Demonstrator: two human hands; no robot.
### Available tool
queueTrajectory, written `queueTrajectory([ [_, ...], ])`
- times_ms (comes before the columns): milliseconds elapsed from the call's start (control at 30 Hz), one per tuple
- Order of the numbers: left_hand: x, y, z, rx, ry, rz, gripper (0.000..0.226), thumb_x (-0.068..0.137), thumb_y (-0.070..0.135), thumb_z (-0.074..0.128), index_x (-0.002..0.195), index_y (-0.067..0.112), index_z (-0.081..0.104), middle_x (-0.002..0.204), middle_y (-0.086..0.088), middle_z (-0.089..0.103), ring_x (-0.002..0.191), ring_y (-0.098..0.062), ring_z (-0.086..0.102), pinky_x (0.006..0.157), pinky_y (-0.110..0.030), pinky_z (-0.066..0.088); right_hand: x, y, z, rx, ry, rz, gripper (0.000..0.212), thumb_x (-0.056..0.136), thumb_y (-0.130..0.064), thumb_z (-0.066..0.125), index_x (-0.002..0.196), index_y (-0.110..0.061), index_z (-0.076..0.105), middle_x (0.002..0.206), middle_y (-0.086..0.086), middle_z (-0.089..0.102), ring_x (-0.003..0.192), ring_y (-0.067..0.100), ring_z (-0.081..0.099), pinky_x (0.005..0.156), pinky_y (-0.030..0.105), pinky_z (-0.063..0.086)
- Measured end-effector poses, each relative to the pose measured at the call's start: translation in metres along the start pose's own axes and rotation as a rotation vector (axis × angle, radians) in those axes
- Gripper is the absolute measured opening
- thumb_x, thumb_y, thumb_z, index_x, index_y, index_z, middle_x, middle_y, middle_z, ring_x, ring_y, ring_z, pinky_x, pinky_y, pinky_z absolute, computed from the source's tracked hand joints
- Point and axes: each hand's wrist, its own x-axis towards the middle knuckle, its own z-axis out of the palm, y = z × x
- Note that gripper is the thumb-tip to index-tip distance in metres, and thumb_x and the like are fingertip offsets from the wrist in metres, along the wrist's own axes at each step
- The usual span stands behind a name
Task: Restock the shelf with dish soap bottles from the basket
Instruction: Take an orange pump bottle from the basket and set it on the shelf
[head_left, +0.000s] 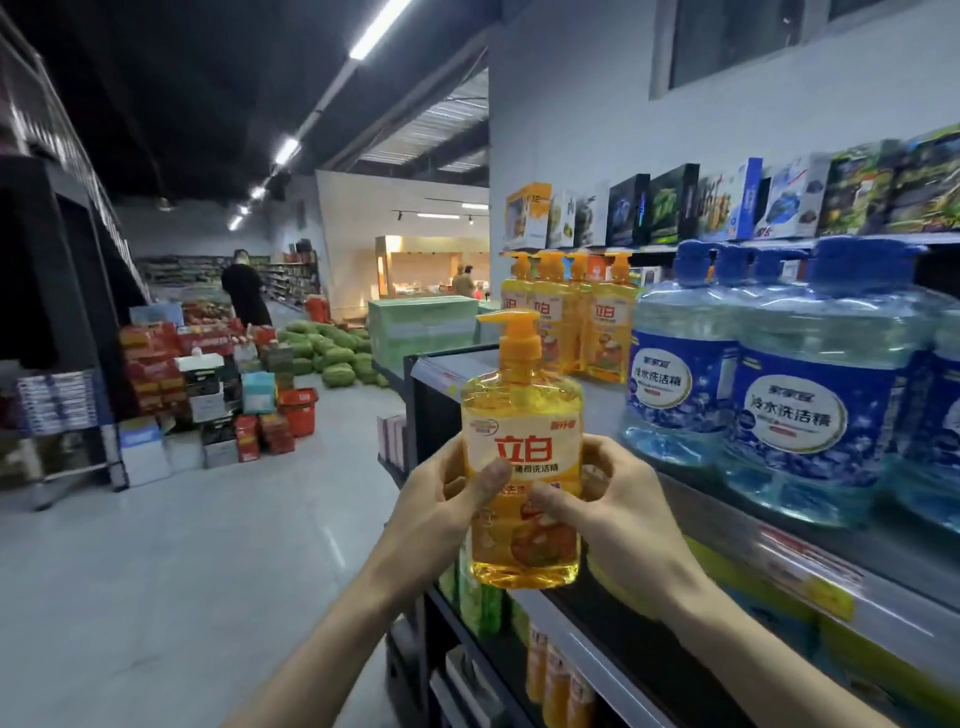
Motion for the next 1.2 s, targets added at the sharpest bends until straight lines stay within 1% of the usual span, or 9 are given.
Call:
queueTrajectory([
  [167,0.077,-0.007,-0.044,-0.004,-0.090,0.096,0.047,0.100,0.044,0.066,0.142,0.025,0.059,0.131,0.005,0.075,0.121,-0.015,0.072,0.091,-0.026,0.061,0.071,0.003,0.025,-0.011,0.086,-0.069,0.060,0.082,-0.039,0.090,0.133,-0.027,0.061,0.120,-0.014,0.076,0.108,0.011,0.076,0.087,0.039,0.065],
  [333,0.154,-0.018,-0.074,0.019,-0.201,0.194,0.039,0.105,0.039,0.059,0.142,0.026,0.057,0.133,0.003,0.073,0.124,-0.018,0.070,0.098,-0.037,0.062,0.133,0.008,0.041,-0.084,0.218,-0.139,0.057,0.085,-0.022,0.088,0.134,-0.019,0.059,0.111,-0.022,0.075,0.099,0.004,0.076,0.073,0.028,0.066],
  [500,0.216,-0.035,-0.090,0.084,-0.308,0.242,0.053,0.097,0.058,0.060,0.147,0.044,0.050,0.140,0.009,0.068,0.133,-0.021,0.062,0.107,-0.054,0.056,0.177,0.019,0.048,-0.129,0.342,-0.160,0.061,0.084,-0.016,0.088,0.136,-0.017,0.057,0.109,-0.010,0.077,0.098,0.002,0.075,0.067,0.021,0.063],
  [567,0.236,-0.042,-0.087,0.059,-0.344,0.253,0.059,0.096,0.059,0.062,0.151,0.040,0.048,0.141,0.006,0.068,0.133,-0.024,0.063,0.106,-0.056,0.056,0.190,0.023,0.047,-0.156,0.391,-0.143,0.061,0.085,-0.014,0.088,0.136,-0.016,0.056,0.113,-0.007,0.075,0.097,0.003,0.075,0.067,0.022,0.063],
  [667,0.264,-0.055,-0.075,0.015,-0.353,0.274,0.052,0.106,0.046,0.056,0.155,0.031,0.046,0.141,0.004,0.069,0.130,-0.020,0.066,0.104,-0.051,0.058,0.208,0.029,0.042,-0.166,0.452,-0.097,0.058,0.087,-0.009,0.086,0.136,-0.014,0.056,0.113,-0.004,0.075,0.094,0.009,0.076,0.064,0.029,0.064],
  [800,0.293,-0.064,-0.058,-0.050,-0.375,0.224,0.053,0.102,0.044,0.055,0.152,0.028,0.050,0.134,0.008,0.073,0.123,-0.017,0.071,0.090,-0.036,0.064,0.233,0.038,0.032,-0.175,0.527,0.003,0.057,0.087,-0.009,0.086,0.136,-0.012,0.057,0.114,-0.001,0.077,0.099,0.017,0.078,0.075,0.046,0.068],
  [900,0.310,-0.070,-0.047,-0.052,-0.394,0.180,0.057,0.098,0.049,0.057,0.151,0.030,0.051,0.138,0.006,0.071,0.130,-0.020,0.067,0.106,-0.052,0.057,0.246,0.047,0.026,-0.188,0.578,0.068,0.054,0.088,-0.013,0.086,0.134,-0.012,0.059,0.114,0.000,0.077,0.099,0.021,0.078,0.077,0.052,0.067],
  [1100,0.330,-0.082,-0.038,-0.033,-0.436,0.173,0.062,0.097,0.051,0.057,0.154,0.029,0.049,0.139,0.007,0.070,0.131,-0.017,0.065,0.109,-0.055,0.055,0.253,0.067,0.017,-0.341,0.663,0.099,0.050,0.086,-0.026,0.088,0.127,-0.020,0.061,0.114,-0.006,0.075,0.102,0.016,0.074,0.088,0.047,0.065],
  [1200,0.339,-0.090,-0.037,-0.036,-0.464,0.179,0.062,0.096,0.054,0.059,0.153,0.031,0.050,0.137,0.009,0.071,0.130,-0.016,0.066,0.107,-0.054,0.057,0.252,0.072,0.012,-0.432,0.646,0.074,0.058,0.086,-0.033,0.088,0.134,-0.019,0.056,0.119,-0.008,0.071,0.104,0.009,0.071,0.085,0.032,0.065],
])
